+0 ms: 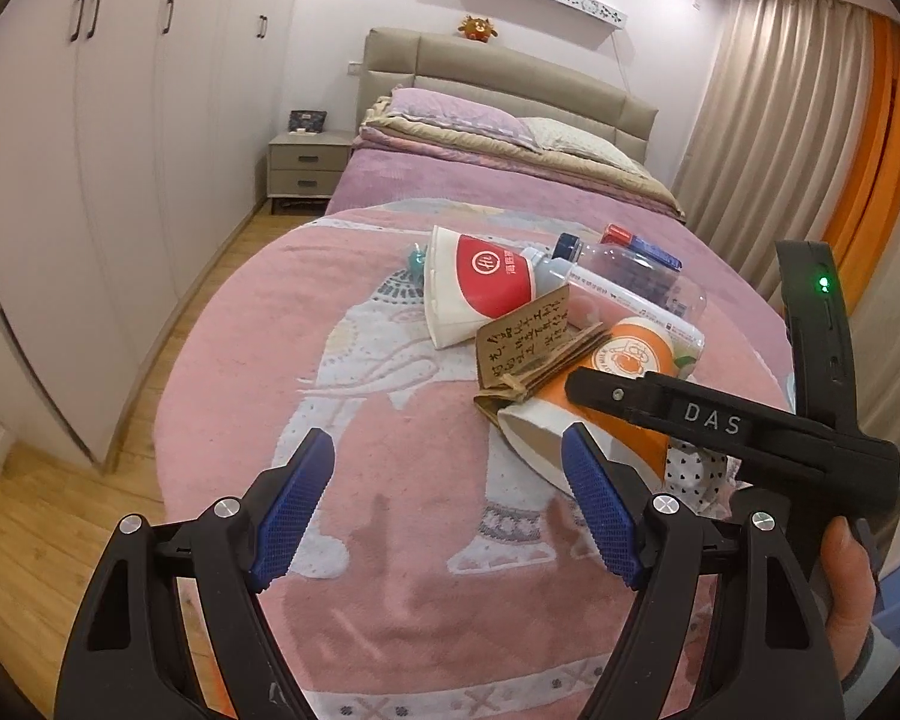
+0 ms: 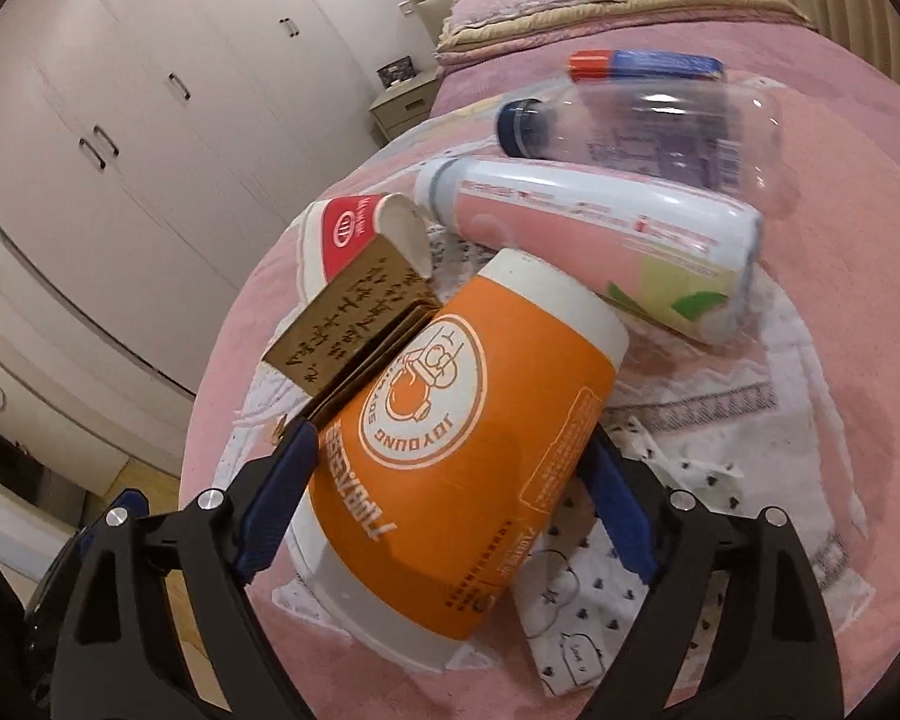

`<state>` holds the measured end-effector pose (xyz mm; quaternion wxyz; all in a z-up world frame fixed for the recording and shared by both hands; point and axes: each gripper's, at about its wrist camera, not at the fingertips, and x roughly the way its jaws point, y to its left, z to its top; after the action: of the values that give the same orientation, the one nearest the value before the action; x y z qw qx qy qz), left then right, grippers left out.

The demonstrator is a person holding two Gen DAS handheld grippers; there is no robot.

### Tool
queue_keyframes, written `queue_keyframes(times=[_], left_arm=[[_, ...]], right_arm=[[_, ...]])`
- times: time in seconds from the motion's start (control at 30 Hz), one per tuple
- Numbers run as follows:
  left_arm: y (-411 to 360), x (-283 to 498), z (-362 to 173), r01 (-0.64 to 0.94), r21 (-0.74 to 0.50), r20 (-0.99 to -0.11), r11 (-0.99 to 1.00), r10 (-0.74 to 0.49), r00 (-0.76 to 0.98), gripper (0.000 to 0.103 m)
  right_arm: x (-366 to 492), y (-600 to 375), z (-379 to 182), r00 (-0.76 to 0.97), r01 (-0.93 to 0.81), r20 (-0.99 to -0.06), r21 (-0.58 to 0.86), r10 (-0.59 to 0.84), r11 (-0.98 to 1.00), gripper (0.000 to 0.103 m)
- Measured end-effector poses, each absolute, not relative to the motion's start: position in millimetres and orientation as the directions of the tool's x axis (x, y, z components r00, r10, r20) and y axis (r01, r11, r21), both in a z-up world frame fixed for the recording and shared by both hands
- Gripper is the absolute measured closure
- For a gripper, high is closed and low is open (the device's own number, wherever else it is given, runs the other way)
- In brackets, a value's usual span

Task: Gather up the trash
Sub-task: 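Grasp the orange paper cup with the right tool, then grasp the brown cardboard pieces with the left tool while right tool holds the cup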

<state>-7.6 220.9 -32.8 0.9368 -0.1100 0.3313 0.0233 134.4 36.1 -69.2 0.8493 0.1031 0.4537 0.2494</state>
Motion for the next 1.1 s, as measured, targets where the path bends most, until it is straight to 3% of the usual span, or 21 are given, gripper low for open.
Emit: queue_keyframes(times=[0.13, 0.3, 0.47, 0.73, 0.9, 1.03, 1.1], left_arm=[[221.4, -7.9, -33.9, -0.093, -0.205, -0.622, 0.974, -0.056, 0.781, 0.027], [213.7, -5.9, -35.0, -0.032, -0.228, -0.609, 0.973, -0.117, 0.785, 0.027], [218.0, 5.6, -32.9, -0.026, -0.265, -0.607, 0.964, -0.145, 0.782, 0.027], [206.5, 49.6, -32.0, 0.016, -0.226, -0.655, 0.974, -0.164, 0.737, 0.026], [188.9, 83.1, -44.7, 0.026, -0.143, -0.716, 0.989, -0.122, 0.687, 0.026], [185.5, 101.9, -54.2, -0.008, -0.118, -0.739, 0.993, -0.083, 0.668, 0.027], [187.3, 108.6, -58.1, -0.034, -0.121, -0.739, 0.992, -0.067, 0.670, 0.035]], right_arm=[[131.4, 37.3, -65.0, 0.477, -0.358, -0.708, 0.386, 0.521, 0.851, 0.037], [122.9, 31.0, -52.1, 0.489, -0.406, -0.666, 0.397, 0.563, 0.823, 0.046], [115.6, 19.6, -32.8, 0.505, -0.436, -0.626, 0.409, 0.594, 0.802, 0.047], [110.0, -29.1, 7.6, 0.513, -0.459, -0.589, 0.427, 0.625, 0.779, 0.047], [116.4, -64.8, 15.8, 0.513, -0.469, -0.654, 0.330, 0.557, 0.819, 0.046], [135.7, -84.6, -14.4, 0.424, -0.468, -0.750, 0.298, 0.508, 0.832, 0.046], [148.0, -91.2, -34.7, 0.357, -0.454, -0.784, 0.330, 0.508, 0.828, 0.046]])
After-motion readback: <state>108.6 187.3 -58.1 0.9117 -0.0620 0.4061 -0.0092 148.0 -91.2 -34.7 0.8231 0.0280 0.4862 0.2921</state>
